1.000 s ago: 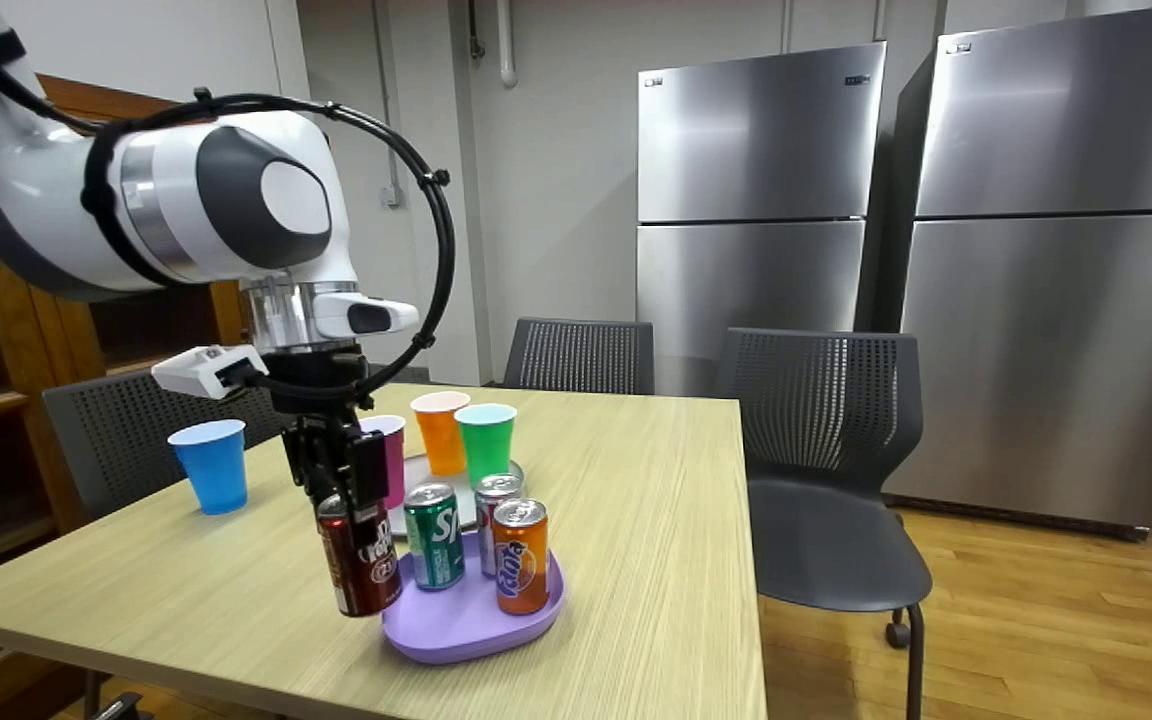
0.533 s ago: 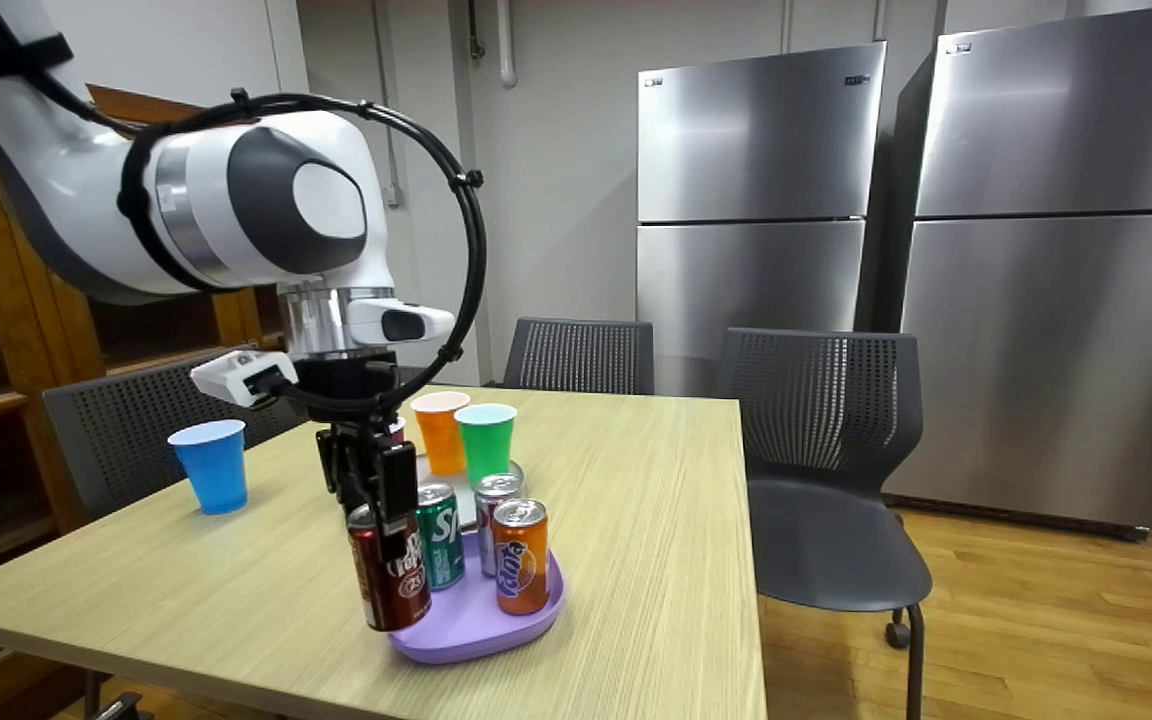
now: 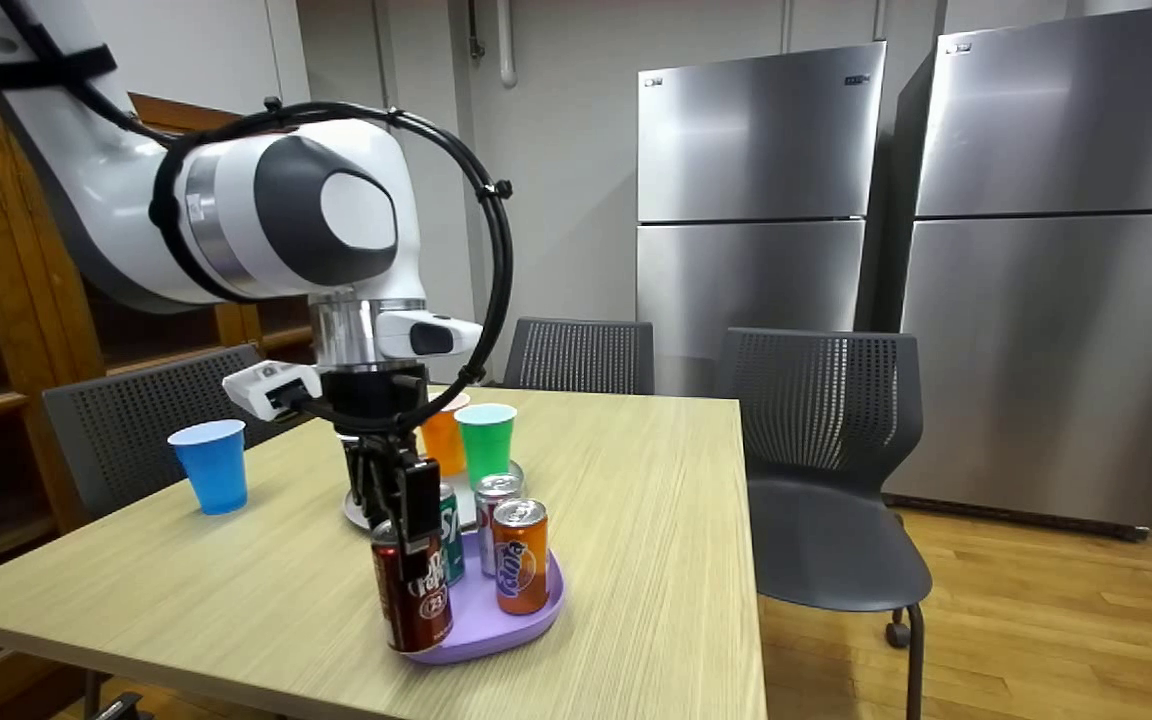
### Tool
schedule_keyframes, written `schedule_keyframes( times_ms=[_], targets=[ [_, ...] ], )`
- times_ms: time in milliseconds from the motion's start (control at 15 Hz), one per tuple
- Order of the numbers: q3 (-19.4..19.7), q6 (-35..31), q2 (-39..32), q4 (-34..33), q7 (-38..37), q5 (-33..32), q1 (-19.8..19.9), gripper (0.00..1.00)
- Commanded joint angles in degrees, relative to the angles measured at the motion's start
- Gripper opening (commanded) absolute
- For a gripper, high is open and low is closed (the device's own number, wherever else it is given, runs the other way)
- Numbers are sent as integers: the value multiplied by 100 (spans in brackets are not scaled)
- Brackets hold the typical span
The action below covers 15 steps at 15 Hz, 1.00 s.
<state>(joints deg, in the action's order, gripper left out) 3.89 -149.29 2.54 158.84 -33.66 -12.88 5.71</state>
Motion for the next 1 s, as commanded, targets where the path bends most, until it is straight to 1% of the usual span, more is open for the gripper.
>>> schedule_keyframes(
  times_ms=[0,467,933],
  targets=[
    [44,-3,-118,-208,-8,-99,71,38],
    [99,-6,-440,-614,27,-36,-21,38],
    [114,-174,-908,-953,123,232,-172,38]
  ],
)
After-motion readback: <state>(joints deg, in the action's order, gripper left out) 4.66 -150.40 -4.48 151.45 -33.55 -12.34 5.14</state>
